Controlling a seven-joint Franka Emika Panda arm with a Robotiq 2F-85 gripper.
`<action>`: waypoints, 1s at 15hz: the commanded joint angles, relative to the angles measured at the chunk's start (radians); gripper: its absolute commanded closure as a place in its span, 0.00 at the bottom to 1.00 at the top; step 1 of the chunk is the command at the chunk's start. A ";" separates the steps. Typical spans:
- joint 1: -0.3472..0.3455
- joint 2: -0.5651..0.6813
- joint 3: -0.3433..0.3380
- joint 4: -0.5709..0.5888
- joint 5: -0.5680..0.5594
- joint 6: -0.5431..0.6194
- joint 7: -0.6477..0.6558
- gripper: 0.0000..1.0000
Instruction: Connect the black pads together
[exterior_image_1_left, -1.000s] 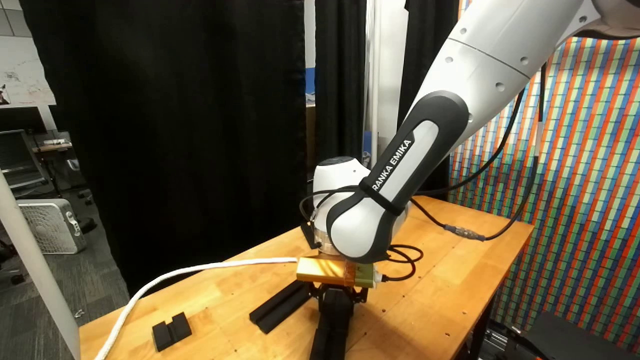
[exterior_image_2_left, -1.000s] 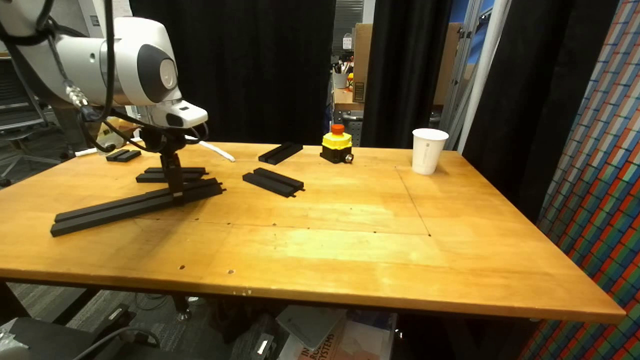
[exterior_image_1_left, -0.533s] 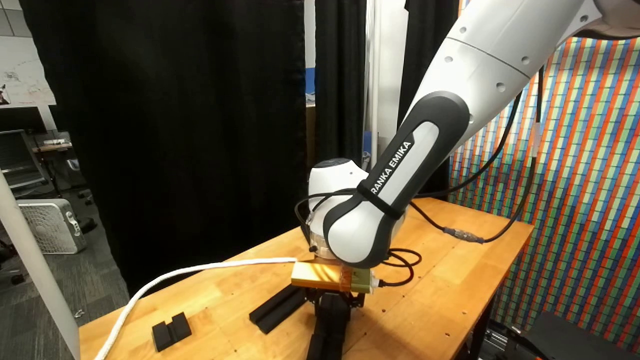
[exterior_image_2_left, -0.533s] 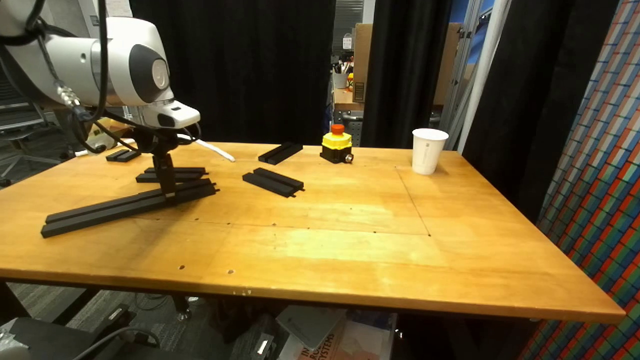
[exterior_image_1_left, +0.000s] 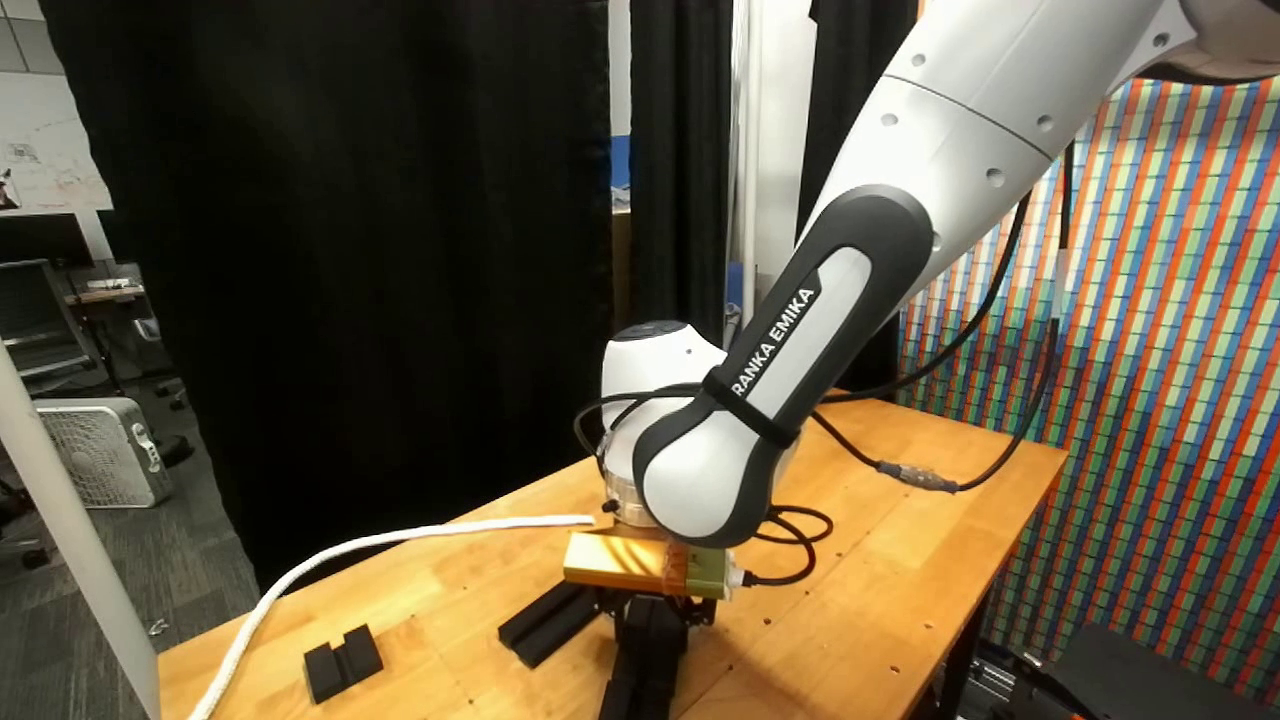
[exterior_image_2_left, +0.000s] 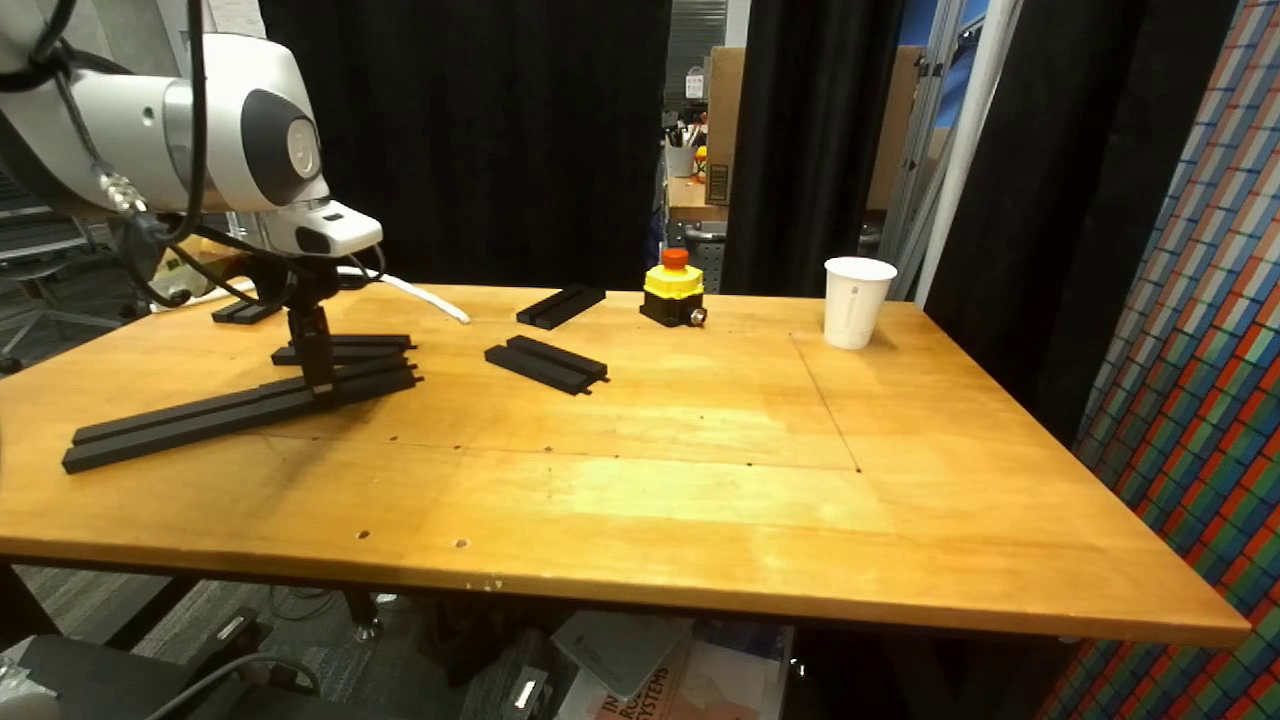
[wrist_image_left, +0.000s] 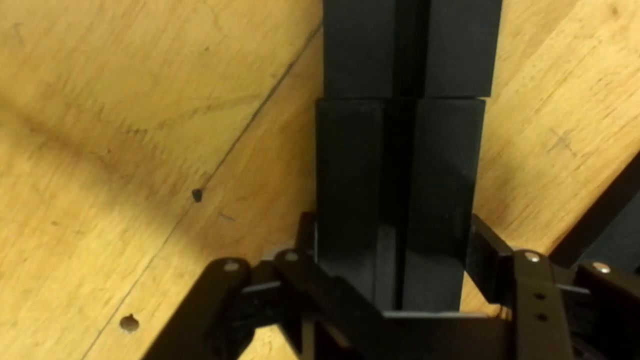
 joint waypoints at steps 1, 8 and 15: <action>0.027 0.065 0.005 0.043 0.013 0.013 0.040 0.54; 0.071 0.077 -0.022 0.072 -0.028 -0.017 0.166 0.54; 0.098 0.091 -0.015 0.104 -0.053 -0.075 0.316 0.54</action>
